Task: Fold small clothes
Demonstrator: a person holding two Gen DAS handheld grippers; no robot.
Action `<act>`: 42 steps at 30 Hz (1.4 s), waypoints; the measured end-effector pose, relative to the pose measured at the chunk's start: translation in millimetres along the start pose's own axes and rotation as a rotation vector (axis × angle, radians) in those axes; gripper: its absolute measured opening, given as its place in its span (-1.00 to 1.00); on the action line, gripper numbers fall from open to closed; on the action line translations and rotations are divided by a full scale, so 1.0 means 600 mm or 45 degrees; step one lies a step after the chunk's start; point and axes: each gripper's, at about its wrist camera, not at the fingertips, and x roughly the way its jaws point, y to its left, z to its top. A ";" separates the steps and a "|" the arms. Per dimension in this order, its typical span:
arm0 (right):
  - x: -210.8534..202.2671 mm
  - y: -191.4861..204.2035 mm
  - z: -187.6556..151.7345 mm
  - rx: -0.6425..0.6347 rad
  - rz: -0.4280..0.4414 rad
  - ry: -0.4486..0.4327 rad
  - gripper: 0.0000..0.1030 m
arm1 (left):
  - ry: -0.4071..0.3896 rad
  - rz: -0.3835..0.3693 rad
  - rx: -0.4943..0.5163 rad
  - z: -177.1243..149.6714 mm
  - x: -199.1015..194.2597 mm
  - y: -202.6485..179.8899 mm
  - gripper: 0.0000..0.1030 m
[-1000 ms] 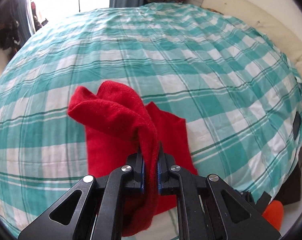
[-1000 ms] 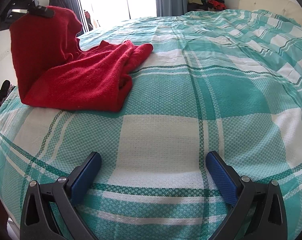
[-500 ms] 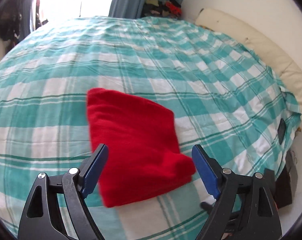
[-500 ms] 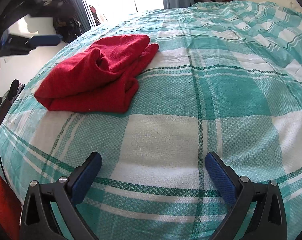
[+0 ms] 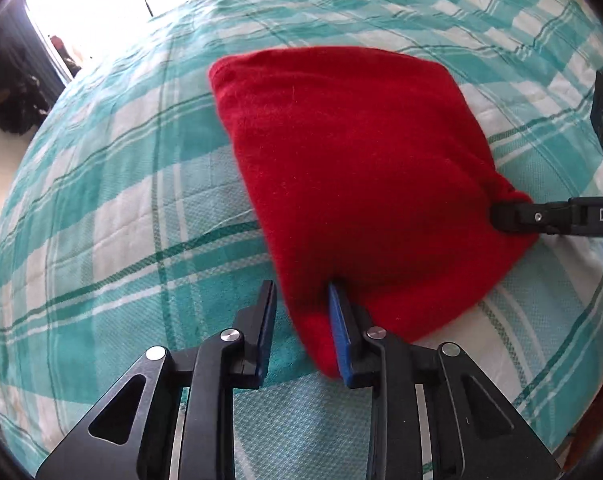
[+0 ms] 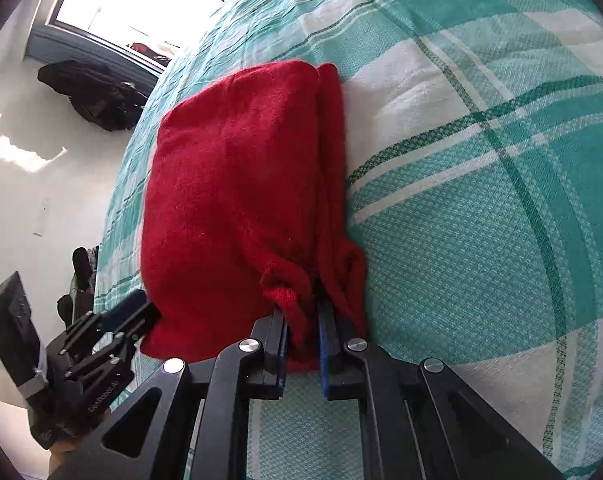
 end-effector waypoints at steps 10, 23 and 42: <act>-0.111 0.130 0.039 -0.474 0.002 -0.195 -0.21 | -0.215 -0.174 -0.208 0.035 -0.093 0.048 0.10; -0.079 0.025 0.075 -0.261 0.159 -0.223 0.99 | -0.194 -0.297 -0.404 0.049 -0.048 0.122 0.89; -0.050 0.140 0.141 -0.335 0.269 -0.106 -0.51 | -0.085 -0.593 -0.414 0.127 -0.096 0.114 -0.47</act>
